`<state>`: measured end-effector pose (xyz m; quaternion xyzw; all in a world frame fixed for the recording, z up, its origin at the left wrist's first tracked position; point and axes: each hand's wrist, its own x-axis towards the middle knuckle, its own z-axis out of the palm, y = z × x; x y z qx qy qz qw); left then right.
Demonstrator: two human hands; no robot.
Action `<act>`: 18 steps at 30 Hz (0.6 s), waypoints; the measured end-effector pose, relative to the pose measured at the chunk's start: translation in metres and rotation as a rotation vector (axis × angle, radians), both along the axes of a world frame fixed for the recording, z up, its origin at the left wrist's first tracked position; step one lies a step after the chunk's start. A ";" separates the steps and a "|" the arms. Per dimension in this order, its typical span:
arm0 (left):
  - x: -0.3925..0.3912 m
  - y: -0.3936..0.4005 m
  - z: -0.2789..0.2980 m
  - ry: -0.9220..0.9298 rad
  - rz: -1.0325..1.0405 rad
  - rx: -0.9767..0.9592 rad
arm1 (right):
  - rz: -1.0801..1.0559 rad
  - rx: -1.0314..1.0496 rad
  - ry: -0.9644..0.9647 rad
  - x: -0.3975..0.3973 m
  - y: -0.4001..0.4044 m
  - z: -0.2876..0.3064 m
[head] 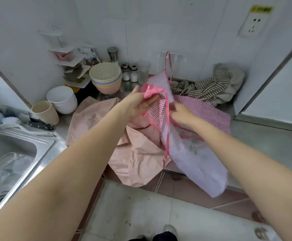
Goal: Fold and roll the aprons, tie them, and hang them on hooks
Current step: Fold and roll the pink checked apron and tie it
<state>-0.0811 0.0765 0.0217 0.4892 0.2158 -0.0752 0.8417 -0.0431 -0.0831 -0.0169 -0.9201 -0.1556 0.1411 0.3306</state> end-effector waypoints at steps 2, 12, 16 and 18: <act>0.010 -0.008 0.008 -0.036 -0.096 0.122 | 0.028 0.147 0.053 -0.001 0.002 0.025; 0.008 -0.026 0.026 -0.061 -0.222 0.175 | -0.129 -0.115 -0.111 -0.002 0.002 0.020; -0.003 0.018 0.010 0.169 -0.305 0.430 | 0.077 -0.670 0.103 -0.018 -0.020 0.015; -0.019 0.043 -0.002 0.348 -0.523 0.822 | 0.270 -0.751 0.384 -0.024 -0.028 0.017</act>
